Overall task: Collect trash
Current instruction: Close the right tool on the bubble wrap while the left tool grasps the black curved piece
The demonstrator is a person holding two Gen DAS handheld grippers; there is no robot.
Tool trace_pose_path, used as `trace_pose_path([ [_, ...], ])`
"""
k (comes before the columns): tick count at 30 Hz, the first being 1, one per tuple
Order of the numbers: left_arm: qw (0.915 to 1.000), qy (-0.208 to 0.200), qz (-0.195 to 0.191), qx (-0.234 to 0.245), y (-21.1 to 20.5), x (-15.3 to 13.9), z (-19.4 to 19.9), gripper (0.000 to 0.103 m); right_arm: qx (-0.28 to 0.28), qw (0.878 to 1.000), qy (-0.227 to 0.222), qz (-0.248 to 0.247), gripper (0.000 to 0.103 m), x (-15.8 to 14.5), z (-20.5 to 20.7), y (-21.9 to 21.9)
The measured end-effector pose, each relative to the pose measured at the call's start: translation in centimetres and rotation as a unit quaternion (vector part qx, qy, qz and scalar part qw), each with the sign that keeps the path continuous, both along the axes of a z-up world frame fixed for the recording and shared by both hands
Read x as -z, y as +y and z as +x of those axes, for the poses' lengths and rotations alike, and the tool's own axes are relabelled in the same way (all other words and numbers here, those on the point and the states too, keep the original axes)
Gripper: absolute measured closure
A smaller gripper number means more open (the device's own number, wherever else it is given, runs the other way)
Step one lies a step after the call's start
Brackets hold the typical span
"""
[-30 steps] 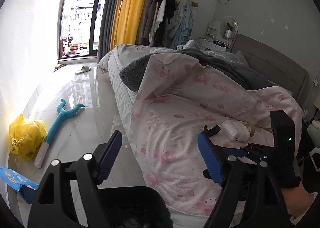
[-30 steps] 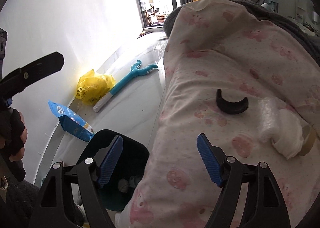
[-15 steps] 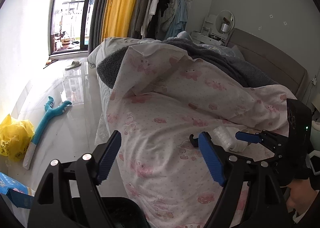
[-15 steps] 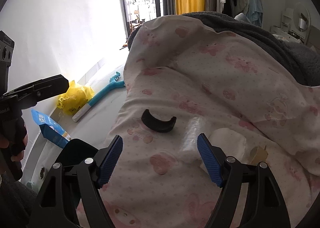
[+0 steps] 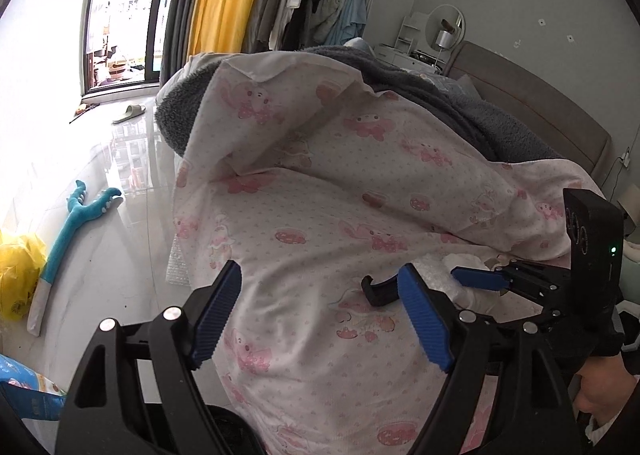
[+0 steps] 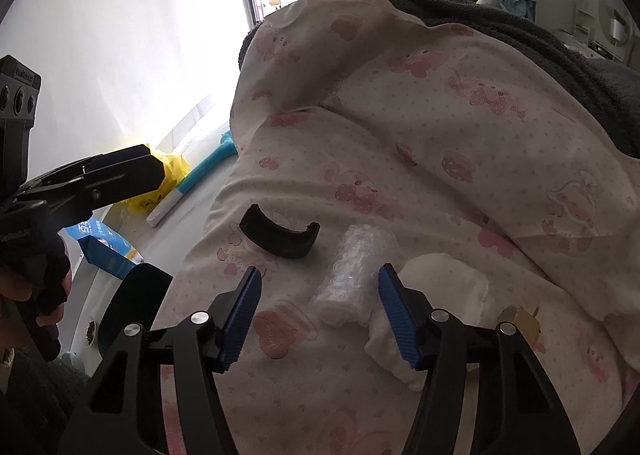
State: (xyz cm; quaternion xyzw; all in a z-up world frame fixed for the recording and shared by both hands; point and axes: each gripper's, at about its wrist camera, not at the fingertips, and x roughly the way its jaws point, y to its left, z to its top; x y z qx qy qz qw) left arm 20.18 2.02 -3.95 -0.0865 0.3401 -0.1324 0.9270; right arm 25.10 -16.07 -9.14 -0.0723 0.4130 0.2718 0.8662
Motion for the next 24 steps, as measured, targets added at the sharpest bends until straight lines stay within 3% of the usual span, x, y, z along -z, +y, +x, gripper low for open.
trace_pose_path([
  [7, 0.9999, 0.008, -0.002, 0.008, -0.9, 0.6, 0.9, 0.02, 0.005, 1.0, 0.014, -0.017, 0.061, 1.3, 1.0, -0.4],
  [13, 0.9998, 0.013, -0.001, 0.013, -1.8, 1.1, 1.1, 0.018, 0.011, 1.0, 0.017, -0.002, 0.061, 1.3, 1.1, -0.8],
  [16, 0.9998, 0.013, 0.003, 0.015, -2.0, 1.2, 1.1, 0.018, 0.018, 1.0, 0.008, -0.003, 0.066, 1.1, 1.1, -1.1],
  [24, 0.9997, 0.016, 0.002, 0.02, -2.9, 1.6, 1.4, 0.016, 0.036, 0.998, -0.012, 0.039, 0.067, -1.2, 1.0, -2.9],
])
